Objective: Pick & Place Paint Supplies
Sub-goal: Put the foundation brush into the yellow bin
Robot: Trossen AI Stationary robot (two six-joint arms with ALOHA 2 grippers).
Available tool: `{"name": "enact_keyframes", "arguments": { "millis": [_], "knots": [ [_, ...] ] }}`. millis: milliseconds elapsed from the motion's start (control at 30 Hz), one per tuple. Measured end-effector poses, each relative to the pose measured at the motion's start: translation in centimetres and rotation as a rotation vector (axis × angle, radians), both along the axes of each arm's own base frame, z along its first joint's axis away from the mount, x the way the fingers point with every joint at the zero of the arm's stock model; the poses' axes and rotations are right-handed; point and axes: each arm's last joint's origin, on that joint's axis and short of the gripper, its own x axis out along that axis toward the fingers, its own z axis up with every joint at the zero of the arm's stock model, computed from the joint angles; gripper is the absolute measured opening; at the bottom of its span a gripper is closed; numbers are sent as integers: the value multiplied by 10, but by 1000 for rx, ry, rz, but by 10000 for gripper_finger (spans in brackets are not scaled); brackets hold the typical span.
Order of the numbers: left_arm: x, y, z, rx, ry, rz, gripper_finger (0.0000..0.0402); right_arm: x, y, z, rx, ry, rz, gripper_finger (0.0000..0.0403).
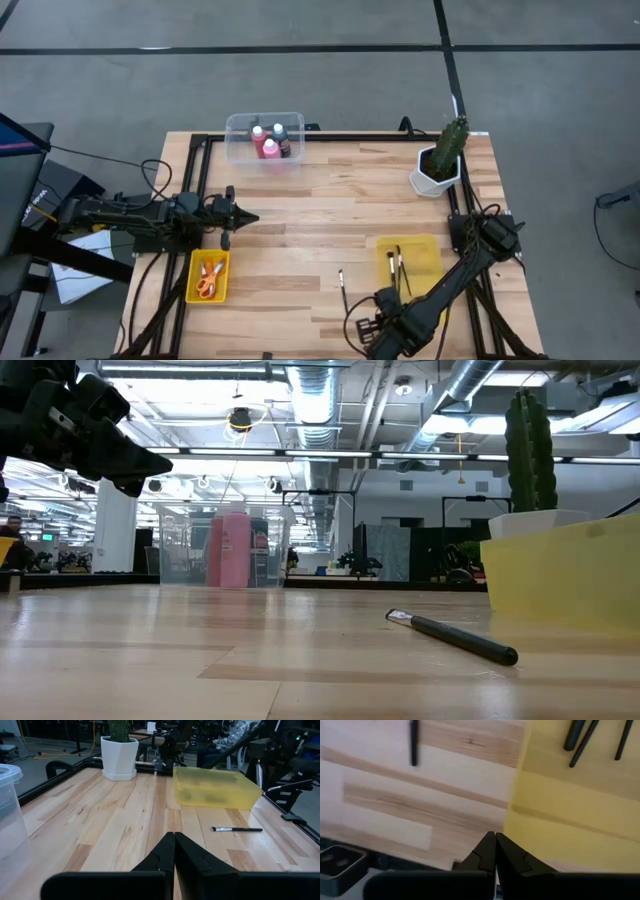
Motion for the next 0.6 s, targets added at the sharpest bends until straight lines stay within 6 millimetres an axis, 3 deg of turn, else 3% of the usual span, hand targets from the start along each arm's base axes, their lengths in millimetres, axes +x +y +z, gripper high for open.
{"name": "enact_keyframes", "arguments": {
  "millis": [333,600],
  "knots": [
    [0,0,0,0,1,-1,1,1,-4,30,-82,-25,-6,0],
    [0,0,0,0,1,-5,1,-5,-11,31,-124,70,-1,0]
  ]
}}
